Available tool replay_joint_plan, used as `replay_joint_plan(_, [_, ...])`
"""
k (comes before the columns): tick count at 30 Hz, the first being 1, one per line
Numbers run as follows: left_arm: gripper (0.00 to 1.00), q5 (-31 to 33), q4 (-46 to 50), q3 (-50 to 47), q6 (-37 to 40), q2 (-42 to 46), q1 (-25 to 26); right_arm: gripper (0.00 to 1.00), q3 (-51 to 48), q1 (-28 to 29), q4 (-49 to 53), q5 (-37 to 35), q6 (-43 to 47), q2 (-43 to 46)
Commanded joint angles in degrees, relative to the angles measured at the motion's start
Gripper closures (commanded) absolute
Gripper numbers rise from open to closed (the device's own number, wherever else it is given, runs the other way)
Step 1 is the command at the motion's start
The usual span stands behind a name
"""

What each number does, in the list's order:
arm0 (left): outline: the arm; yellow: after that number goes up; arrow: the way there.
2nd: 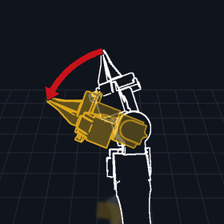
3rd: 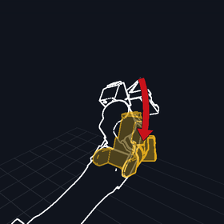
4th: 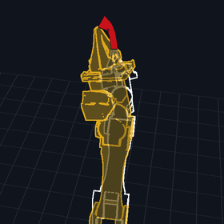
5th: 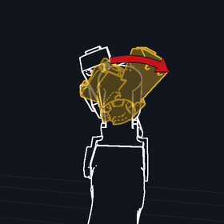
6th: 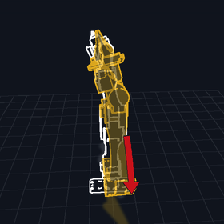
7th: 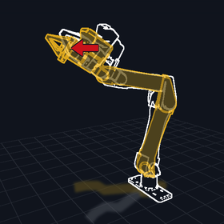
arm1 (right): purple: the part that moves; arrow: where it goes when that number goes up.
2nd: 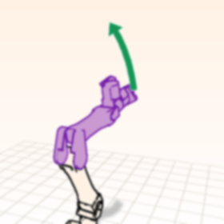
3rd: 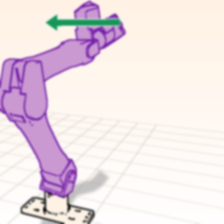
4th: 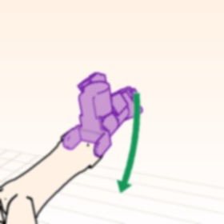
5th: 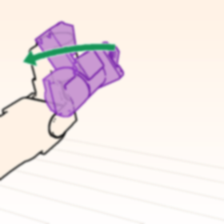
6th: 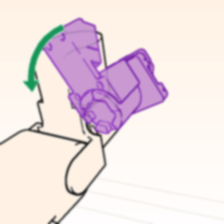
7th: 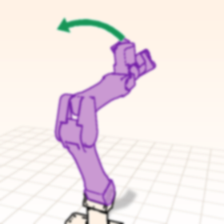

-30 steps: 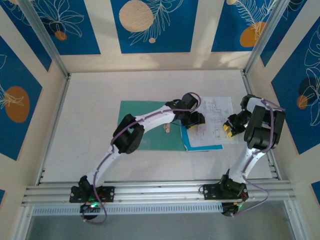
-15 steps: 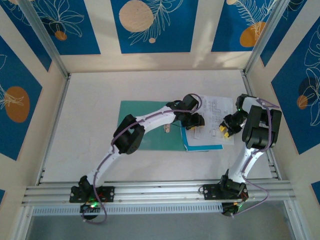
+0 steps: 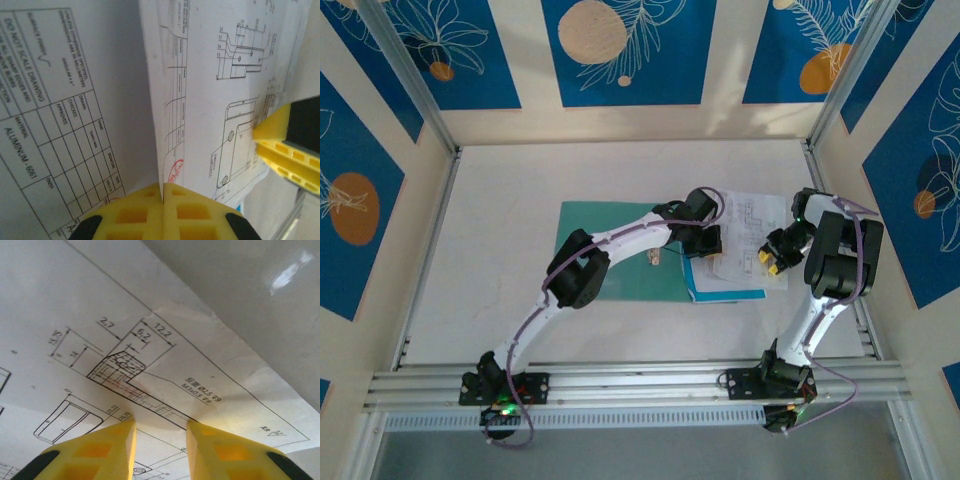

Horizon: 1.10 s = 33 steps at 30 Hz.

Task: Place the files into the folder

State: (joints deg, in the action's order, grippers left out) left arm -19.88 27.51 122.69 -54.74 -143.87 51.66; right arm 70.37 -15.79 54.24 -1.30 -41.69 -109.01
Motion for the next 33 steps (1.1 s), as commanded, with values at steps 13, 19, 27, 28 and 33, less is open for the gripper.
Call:
replay_joint_plan(13, [1.00,6.2,5.1,-17.8,2.7,18.2,-4.9,0.34,1.4,8.9,0.0,4.6,-2.5,19.9])
replay_joint_plan(19, [1.00,7.0,7.2,-33.0,5.7,29.4,-9.8,0.35,-1.2,14.2,-2.1,8.9,-2.5,21.2])
replay_joint_plan(27, [1.00,10.8,13.7,-44.8,14.3,38.5,-16.0,0.37,-4.1,20.7,-8.8,14.5,-2.8,19.2])
replay_joint_plan(28, [1.00,11.7,14.6,-45.6,15.0,39.1,-16.6,0.38,-4.1,21.4,-9.6,15.3,-2.9,18.3])
replay_joint_plan(33, [1.00,16.4,19.6,-46.2,19.9,39.4,-17.8,0.39,-2.0,24.9,-11.7,16.7,-2.4,12.4])
